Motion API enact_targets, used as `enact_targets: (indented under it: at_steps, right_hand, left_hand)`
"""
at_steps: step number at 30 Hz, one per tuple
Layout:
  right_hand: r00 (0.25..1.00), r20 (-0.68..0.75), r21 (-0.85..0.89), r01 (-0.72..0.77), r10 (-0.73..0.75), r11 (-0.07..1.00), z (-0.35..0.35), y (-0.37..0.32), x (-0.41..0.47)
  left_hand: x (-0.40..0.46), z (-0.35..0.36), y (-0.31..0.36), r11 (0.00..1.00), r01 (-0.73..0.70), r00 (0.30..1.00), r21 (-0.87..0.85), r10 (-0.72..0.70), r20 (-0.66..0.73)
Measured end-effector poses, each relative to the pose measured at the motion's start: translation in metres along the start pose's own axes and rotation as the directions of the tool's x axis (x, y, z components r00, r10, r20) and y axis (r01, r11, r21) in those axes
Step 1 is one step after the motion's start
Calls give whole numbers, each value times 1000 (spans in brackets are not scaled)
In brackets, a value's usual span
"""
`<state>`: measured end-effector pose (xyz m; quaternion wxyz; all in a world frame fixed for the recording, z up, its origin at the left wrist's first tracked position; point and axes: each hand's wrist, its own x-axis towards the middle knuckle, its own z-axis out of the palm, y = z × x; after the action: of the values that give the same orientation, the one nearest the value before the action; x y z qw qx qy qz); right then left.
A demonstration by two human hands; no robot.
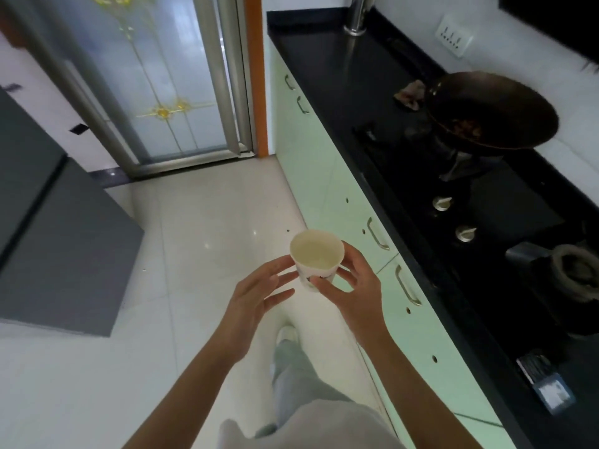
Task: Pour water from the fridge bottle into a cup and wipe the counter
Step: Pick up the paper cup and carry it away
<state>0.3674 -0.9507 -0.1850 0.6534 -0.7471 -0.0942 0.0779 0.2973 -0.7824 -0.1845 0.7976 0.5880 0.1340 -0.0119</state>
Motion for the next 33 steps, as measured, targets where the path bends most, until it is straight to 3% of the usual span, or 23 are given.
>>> enact_targets:
  at_steps: [10, 16, 24, 33]
  right_hand:
    - [998, 42, 31, 51, -53, 998, 37, -18, 161]
    - [997, -13, 14, 76, -76, 997, 56, -15, 235]
    - [985, -131, -67, 105, -113, 992, 95, -9, 342]
    - [961, -276, -71, -14, -6, 997, 142, -17, 440]
  left_hand:
    - [142, -36, 63, 998, -59, 998, 9, 60, -35]
    - [224, -56, 82, 999, -41, 998, -3, 41, -42]
    - [345, -99, 116, 999, -30, 998, -10, 31, 59]
    - [464, -146, 160, 998, 21, 978, 61, -33, 204]
